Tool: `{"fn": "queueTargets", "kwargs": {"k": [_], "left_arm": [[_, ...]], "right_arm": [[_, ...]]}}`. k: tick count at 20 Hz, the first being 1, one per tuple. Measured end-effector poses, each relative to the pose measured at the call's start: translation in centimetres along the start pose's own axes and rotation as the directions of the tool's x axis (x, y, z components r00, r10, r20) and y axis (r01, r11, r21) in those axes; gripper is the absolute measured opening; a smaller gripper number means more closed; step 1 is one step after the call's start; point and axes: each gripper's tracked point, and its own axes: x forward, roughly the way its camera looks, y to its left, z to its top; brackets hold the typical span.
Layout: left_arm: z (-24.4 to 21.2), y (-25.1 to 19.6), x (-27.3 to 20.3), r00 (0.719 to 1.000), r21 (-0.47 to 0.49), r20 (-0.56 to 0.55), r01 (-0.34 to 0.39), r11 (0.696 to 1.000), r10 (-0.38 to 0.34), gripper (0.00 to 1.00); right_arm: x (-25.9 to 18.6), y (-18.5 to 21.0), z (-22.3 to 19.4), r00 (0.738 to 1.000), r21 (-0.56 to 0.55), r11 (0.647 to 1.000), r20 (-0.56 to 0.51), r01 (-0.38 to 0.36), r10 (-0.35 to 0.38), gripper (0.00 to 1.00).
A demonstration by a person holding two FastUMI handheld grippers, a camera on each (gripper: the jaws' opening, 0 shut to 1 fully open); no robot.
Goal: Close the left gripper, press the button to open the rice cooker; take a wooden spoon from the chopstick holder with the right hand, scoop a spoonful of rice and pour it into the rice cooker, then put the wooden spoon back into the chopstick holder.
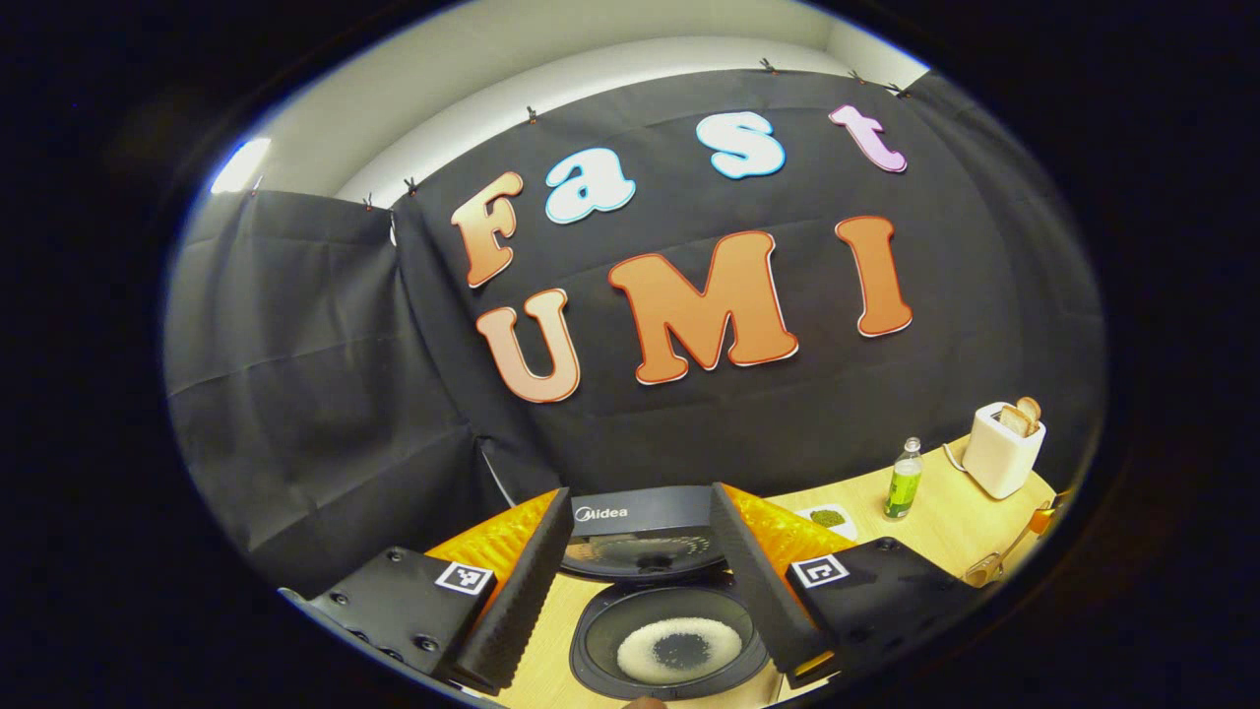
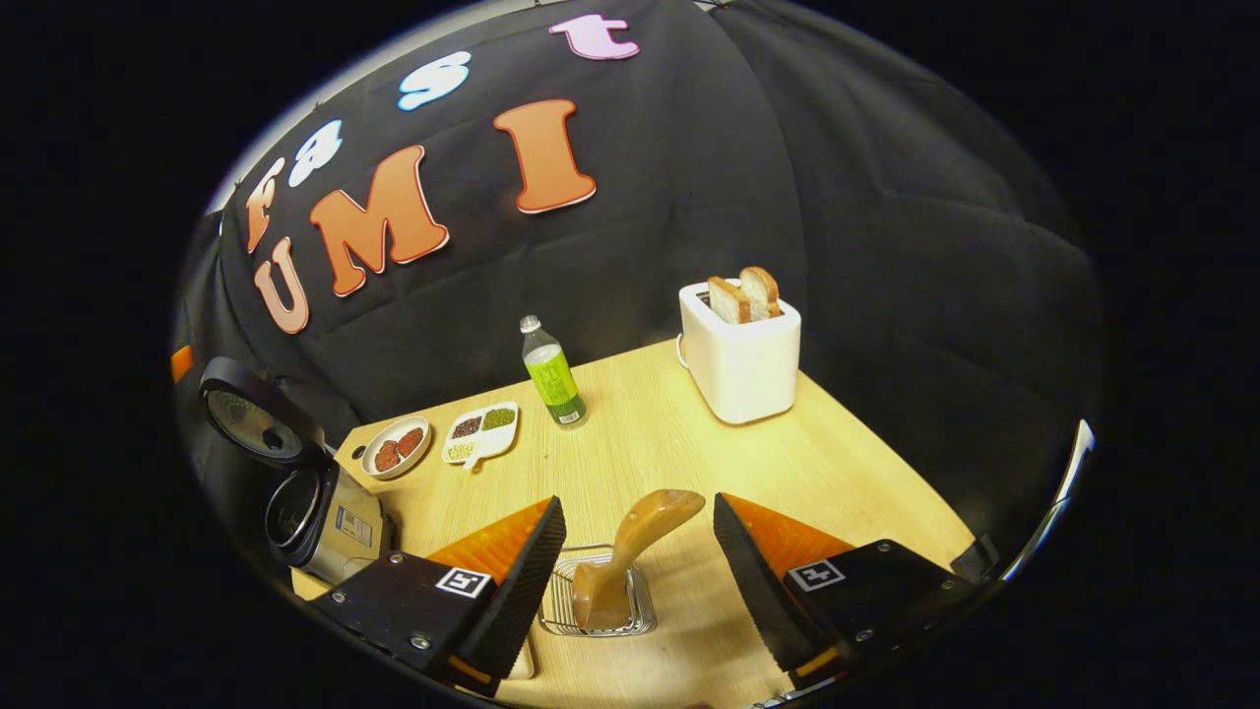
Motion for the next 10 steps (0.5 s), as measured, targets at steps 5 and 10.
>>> {"fn": "queueTargets", "kwargs": {"k": [5, 10], "left_arm": [[0.0, -0.5, -1.0, 1.0, 0.015, -0.005, -0.011, 1.0, 0.011, 0.92], [-0.3, 0.2, -1.9, 0.999, 0.016, -0.019, -0.042, 0.999, 0.042, 0.88]], "right_arm": [[2.9, -0.4, -3.7, 0.993, 0.119, 0.993, -0.118, 0.013, 0.001, 0.92], [5.0, 0.6, -5.3, 0.986, 0.245, 0.969, -0.161, 0.007, 0.034, 0.73]]}}
